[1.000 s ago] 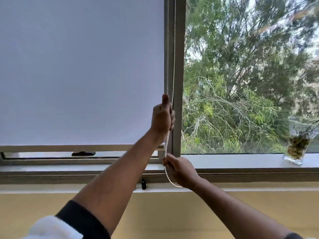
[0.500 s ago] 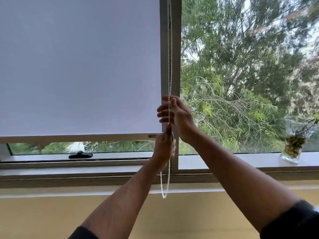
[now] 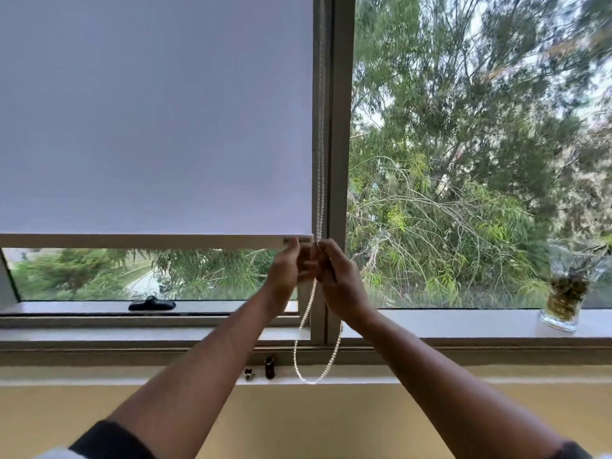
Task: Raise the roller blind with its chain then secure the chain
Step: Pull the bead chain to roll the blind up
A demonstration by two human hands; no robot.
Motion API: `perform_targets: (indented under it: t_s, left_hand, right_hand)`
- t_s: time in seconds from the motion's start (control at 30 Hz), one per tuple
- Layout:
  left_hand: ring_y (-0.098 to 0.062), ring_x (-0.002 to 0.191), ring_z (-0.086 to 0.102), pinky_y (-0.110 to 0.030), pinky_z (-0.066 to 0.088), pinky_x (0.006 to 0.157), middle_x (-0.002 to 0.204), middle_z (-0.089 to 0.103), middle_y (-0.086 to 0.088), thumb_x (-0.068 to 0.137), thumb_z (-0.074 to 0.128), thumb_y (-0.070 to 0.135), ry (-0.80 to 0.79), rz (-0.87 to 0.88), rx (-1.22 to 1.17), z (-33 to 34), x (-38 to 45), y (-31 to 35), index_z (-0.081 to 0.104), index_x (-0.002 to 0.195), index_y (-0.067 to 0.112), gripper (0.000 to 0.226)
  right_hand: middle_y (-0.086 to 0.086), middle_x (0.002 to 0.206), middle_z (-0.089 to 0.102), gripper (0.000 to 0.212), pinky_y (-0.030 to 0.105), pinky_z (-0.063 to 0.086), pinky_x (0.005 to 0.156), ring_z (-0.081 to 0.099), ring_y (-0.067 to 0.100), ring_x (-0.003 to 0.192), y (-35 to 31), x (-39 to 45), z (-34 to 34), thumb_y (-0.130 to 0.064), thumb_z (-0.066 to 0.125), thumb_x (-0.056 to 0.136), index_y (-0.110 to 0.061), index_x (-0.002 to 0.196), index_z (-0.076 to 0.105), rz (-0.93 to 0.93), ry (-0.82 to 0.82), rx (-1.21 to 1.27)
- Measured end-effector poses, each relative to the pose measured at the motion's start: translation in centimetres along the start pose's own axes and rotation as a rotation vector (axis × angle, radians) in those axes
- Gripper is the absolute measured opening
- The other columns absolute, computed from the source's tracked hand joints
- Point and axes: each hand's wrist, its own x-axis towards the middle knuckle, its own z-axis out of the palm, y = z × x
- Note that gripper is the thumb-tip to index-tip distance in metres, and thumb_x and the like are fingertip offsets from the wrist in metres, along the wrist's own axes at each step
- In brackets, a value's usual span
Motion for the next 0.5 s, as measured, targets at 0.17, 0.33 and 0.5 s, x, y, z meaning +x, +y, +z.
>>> perform_targets:
  t_s: [0.17, 0.33, 0.5]
  left_hand:
    - [-0.026, 0.092, 0.068, -0.039, 0.053, 0.085, 0.101, 0.074, -0.011, 0.104, 0.014, 0.057, -0.062, 0.168, -0.067, 1.3, 2.0, 8.9, 0.067, 0.108, 0.012, 0.07]
    - [-0.013, 0.059, 0.049, -0.026, 0.04, 0.056, 0.072, 0.06, 0.0, 0.103, 0.026, 0.058, 0.045, 0.224, -0.061, 3.0, 2.7, 14.1, 0.055, 0.075, 0.023, 0.054]
    - [-0.012, 0.036, 0.021, -0.019, 0.019, 0.041, 0.044, 0.03, 0.005, 0.103, 0.031, 0.056, 0.207, 0.281, -0.132, 4.5, 1.8, 12.6, 0.035, 0.051, 0.024, 0.061]
  right_hand:
    - [0.013, 0.062, 0.061, 0.016, 0.029, 0.033, 0.045, 0.049, 0.025, 0.045, 1.5, -2.2, 1.1, -0.014, 0.046, 0.106, -0.019, 0.102, 0.061, -0.057, -0.059, -0.159]
    - [0.002, 0.068, 0.065, 0.014, 0.023, 0.032, 0.045, 0.046, 0.012, 0.045, 3.0, -4.2, 1.4, -0.01, 0.052, 0.103, -0.022, 0.105, 0.059, -0.094, -0.166, -0.293]
    - [-0.019, 0.066, 0.061, 0.018, 0.021, 0.034, 0.049, 0.046, 0.007, 0.053, 3.8, -4.0, 0.3, -0.013, 0.05, 0.098, -0.029, 0.102, 0.057, -0.075, -0.285, -0.429]
